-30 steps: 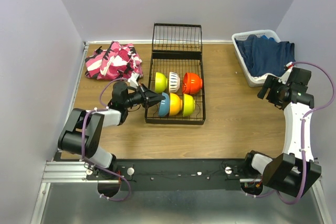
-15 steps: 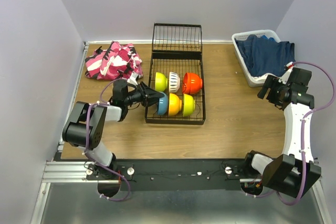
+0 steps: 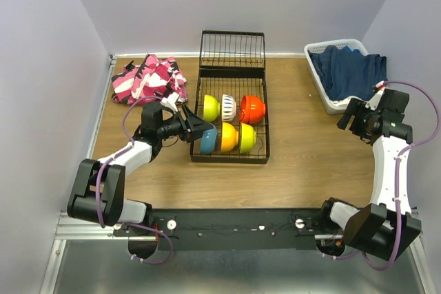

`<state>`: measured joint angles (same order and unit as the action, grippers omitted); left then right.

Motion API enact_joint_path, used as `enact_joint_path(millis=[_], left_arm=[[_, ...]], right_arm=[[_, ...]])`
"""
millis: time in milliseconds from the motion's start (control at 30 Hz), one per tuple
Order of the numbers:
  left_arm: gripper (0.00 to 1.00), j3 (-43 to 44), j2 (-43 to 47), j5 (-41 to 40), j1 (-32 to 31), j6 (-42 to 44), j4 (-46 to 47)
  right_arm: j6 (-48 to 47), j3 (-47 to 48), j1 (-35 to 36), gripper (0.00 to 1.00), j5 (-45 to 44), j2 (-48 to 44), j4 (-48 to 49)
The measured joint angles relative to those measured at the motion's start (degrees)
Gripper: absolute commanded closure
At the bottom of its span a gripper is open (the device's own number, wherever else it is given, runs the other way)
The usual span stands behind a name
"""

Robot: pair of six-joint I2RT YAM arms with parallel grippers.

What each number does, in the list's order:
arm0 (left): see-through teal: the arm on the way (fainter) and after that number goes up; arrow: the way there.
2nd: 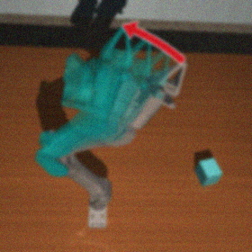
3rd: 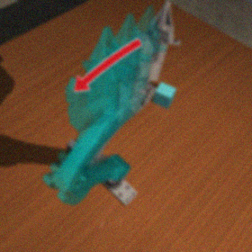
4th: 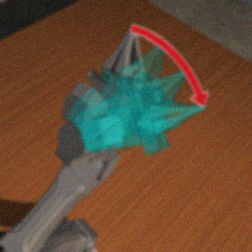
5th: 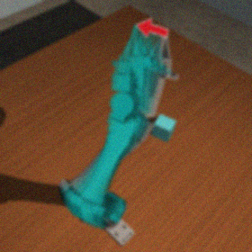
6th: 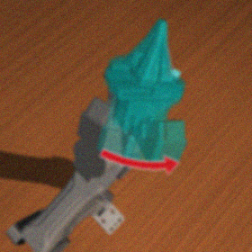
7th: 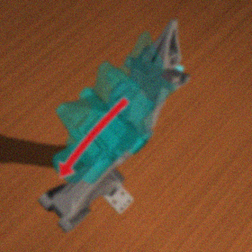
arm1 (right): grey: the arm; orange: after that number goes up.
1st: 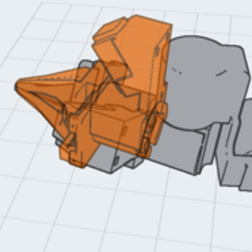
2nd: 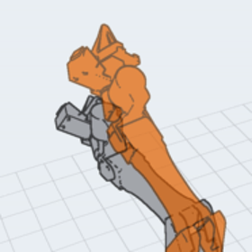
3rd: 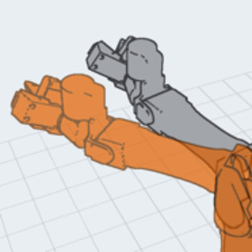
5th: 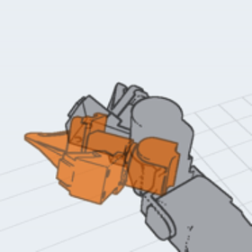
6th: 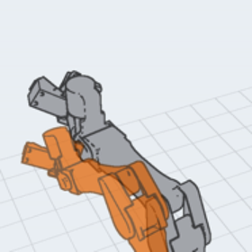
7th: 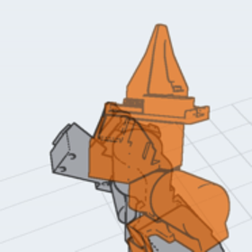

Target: Load the bowls into the dish rack

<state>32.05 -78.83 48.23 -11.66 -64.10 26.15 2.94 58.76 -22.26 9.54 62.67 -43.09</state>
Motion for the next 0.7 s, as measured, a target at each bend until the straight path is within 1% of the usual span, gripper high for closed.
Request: enact_joint_path(millis=[200,400,533,633,667,700], left_arm=[[0.31,3.3,2.9,-1.7,0.2,9.8,-11.7],[0.30,4.5,4.5,-4.2,0.4,16.4,-19.0],[0.30,6.9,5.7,-6.6,0.5,21.4,-24.9],[0.28,8.7,7.0,-8.7,0.9,25.4,-28.9],[0.26,9.7,7.8,-10.0,1.0,27.5,-30.9],[0.20,10.7,8.8,-11.3,1.1,29.6,-32.9]], right_arm=[[0.0,0.0,0.0,0.14,0.4,-0.9,0.0],[0.0,0.0,0.0,0.13,0.7,-1.0,0.1],[0.1,0.0,0.0,0.13,1.0,-1.0,0.1],[0.1,0.0,0.0,0.08,1.4,-1.1,0.1],[0.1,0.0,0.0,0.00,1.5,-1.2,0.1],[0.1,0.0,0.0,0.00,1.9,-1.5,0.1]])
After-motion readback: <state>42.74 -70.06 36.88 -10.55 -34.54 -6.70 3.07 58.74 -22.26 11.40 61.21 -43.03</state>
